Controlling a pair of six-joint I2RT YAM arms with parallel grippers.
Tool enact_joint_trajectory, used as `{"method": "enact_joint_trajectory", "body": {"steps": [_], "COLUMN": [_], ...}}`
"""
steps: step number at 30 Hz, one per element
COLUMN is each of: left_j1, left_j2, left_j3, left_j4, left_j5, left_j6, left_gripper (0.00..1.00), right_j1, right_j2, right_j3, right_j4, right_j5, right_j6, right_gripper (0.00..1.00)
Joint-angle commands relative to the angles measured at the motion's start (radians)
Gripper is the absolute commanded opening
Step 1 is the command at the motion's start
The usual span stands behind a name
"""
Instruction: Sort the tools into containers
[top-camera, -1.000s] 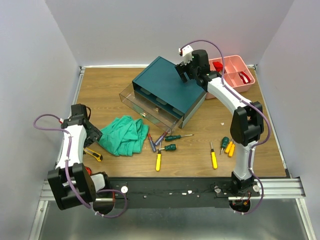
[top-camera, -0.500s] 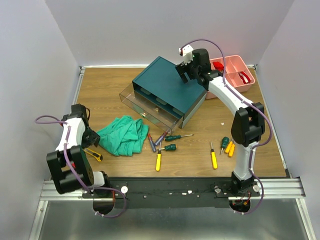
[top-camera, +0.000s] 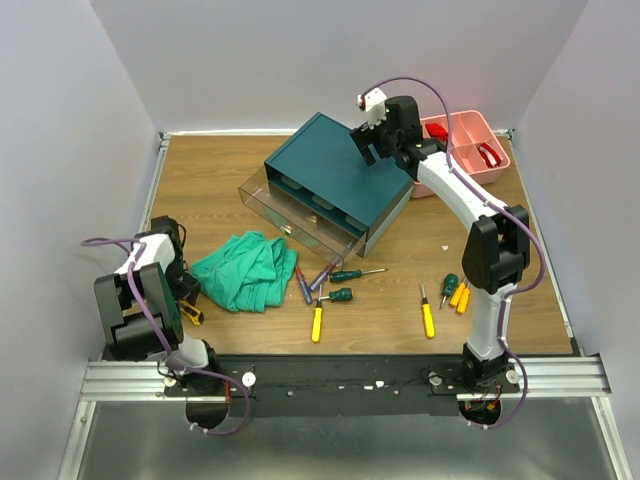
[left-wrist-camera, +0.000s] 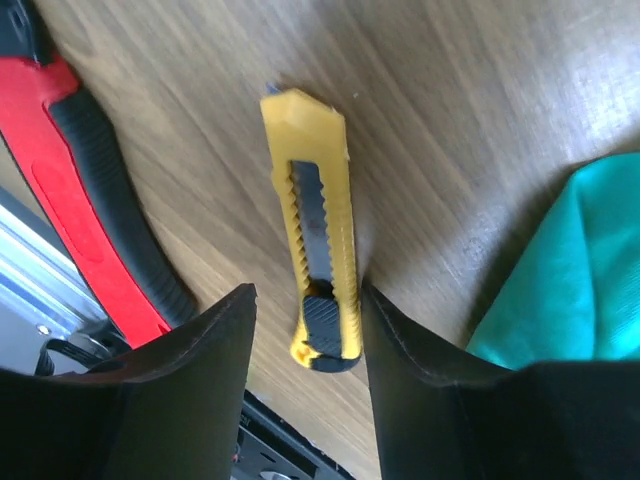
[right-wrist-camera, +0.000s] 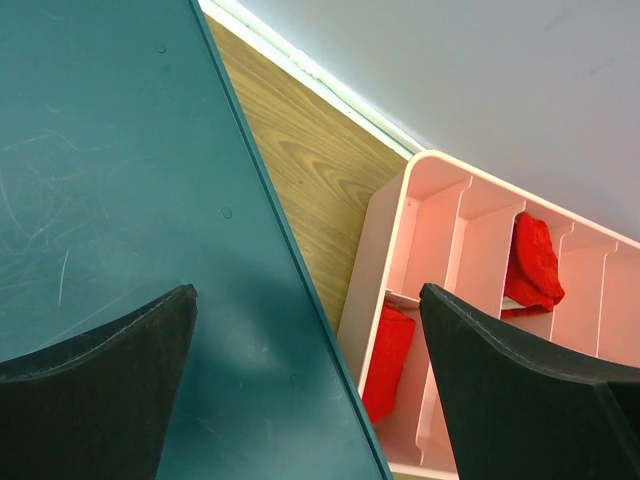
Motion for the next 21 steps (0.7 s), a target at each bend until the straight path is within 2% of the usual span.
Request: {"method": "enact_joint_trajectory", "body": {"steps": [1,3,7,13,15,21], "left_j1": [-0.005,-0.012,-0.021,-0.025,-0.025,-0.025], "left_j2": [0.049,0.069,0.087,0.092,0.098,0.078], "left_j3": [-0.030,-0.037,-0.046,-0.058,-0.063,-0.050], "left_j4": [0.110,0.127,0.147,0.160,0.168,0.134], "left_j5": [-0.054,-0.058,-0.054,-0.049,-0.045,-0.041], "left_j6": [0.005,0.011,0.012,0.005,0.003,-0.018], "left_gripper": [0.51,0.48,0.29,0.23,0.27,0.47], "right_j1": [0.007,0.007,0.007,0.007,0.006,0.007], "right_j2": [-0.035,-0.030,-0.027,-0.029,-0.035,-0.065], "right_j3": [-0.014,-0.007,-0.001,-0.009,-0.015,-0.049], "right_j4": [-0.005,-0.003,-0.003,0.000,-0.002,0.000], "right_j5": [-0.019,-0.016,-0.016,-0.010,-0.008,-0.004], "right_j6": [0.012,0.013,0.012,0.007,0.004,-0.011], "right_gripper": [1.00,1.00,1.00,1.00,1.00,1.00]}}
